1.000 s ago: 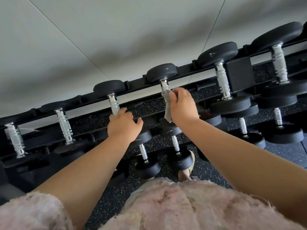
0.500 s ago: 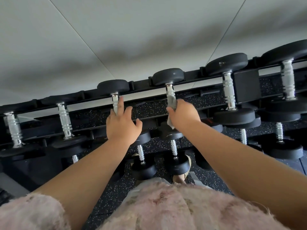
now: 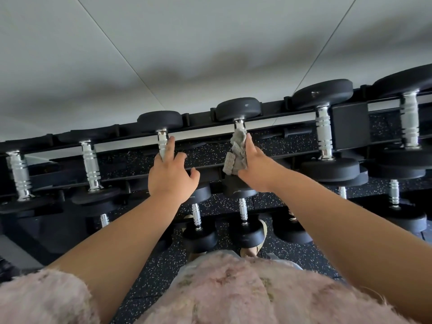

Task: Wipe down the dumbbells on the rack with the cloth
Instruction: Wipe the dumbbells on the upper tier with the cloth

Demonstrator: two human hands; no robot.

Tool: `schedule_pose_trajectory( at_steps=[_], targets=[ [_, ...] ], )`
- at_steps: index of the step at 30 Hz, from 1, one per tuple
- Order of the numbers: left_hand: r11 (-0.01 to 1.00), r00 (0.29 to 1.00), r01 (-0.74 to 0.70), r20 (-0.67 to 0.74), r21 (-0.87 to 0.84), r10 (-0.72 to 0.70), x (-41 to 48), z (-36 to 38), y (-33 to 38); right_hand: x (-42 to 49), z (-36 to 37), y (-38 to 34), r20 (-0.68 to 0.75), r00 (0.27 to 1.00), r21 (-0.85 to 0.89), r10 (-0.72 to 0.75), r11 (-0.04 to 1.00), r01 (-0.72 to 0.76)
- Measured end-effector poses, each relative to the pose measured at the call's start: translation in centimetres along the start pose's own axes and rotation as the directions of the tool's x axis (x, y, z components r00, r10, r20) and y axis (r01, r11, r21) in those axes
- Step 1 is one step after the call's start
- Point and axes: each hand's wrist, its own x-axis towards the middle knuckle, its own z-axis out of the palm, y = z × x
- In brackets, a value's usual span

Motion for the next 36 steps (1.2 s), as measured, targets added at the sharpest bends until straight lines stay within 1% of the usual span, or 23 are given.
schedule_pose_trajectory(
  at_steps=[3,7,9,12,14,16,18,19,21,23,24,26,28,31,33,35,36],
  targets=[
    [1.000,1.000,-0.003,-0.019,-0.009,0.003,0.1,0.1,0.0,1.0,-0.5,-0.6,-0.164,0.986,-0.002,0.023,1.000,-0.024],
    [1.000,1.000,0.003,-0.016,-0.009,-0.003,0.1,0.0,0.2,3.0,-1.3,-1.9,-0.358,0.932,0.161,0.053,0.987,0.006],
    [1.000,1.000,0.012,-0.003,-0.007,-0.012,0.0,-0.1,0.2,3.5,-1.3,-2.2,-0.407,0.911,0.191,0.072,0.981,0.008],
    [1.000,1.000,0.008,-0.003,-0.013,-0.008,0.0,0.0,0.1,3.1,-0.6,-1.1,-0.378,0.916,0.183,0.134,0.981,-0.068],
    [1.000,1.000,0.012,0.000,-0.017,-0.012,0.0,0.0,0.1,2.3,0.1,0.1,-0.318,0.931,0.097,0.181,0.983,-0.158],
    [1.000,1.000,0.014,0.001,-0.009,-0.014,0.0,-0.1,0.1,1.8,0.6,1.0,-0.290,0.933,-0.036,0.214,0.972,-0.234],
    [1.000,1.000,0.013,-0.005,-0.003,-0.013,0.0,-0.1,0.0,1.8,0.5,0.9,-0.298,0.932,-0.101,0.207,0.964,-0.246],
    [1.000,1.000,0.013,-0.009,-0.004,-0.013,0.0,-0.1,0.0,2.1,0.2,0.6,-0.306,0.935,-0.082,0.178,0.974,-0.212],
    [1.000,1.000,0.011,-0.015,-0.007,-0.011,0.0,-0.1,0.2,3.0,-1.2,-0.6,-0.341,0.931,0.048,0.131,0.991,-0.122],
    [1.000,1.000,0.012,-0.024,-0.010,-0.012,0.0,-0.2,0.3,4.3,-2.7,-1.9,-0.390,0.907,0.222,0.161,0.972,-0.077],
    [1.000,1.000,0.014,-0.025,-0.012,-0.014,0.0,-0.2,0.3,4.8,-3.2,-2.4,-0.408,0.893,0.280,0.190,0.957,-0.075],
    [1.000,0.999,0.017,-0.026,-0.012,-0.018,0.0,-0.2,0.3,5.2,-3.3,-2.8,-0.394,0.890,0.348,0.230,0.933,-0.087],
    [1.000,0.999,0.018,-0.027,-0.001,-0.018,-0.1,-0.2,0.3,4.4,-2.3,-2.1,-0.322,0.918,0.378,0.231,0.921,-0.099],
    [1.000,0.999,0.016,-0.029,0.014,-0.015,-0.1,-0.2,0.3,2.4,-0.3,-0.4,-0.238,0.940,0.273,0.246,0.945,-0.178],
    [1.000,0.999,0.018,-0.031,0.017,-0.017,-0.1,-0.2,0.3,1.6,0.6,0.5,-0.224,0.937,0.167,0.267,0.958,-0.233],
    [1.000,0.999,0.015,-0.038,0.010,-0.015,-0.1,-0.1,0.3,1.6,0.7,0.9,-0.232,0.941,0.079,0.247,0.969,-0.234],
    [1.000,0.999,0.016,-0.047,-0.002,-0.016,-0.1,-0.1,0.2,1.9,0.4,0.8,-0.234,0.948,0.083,0.217,0.976,-0.203]
  ],
)
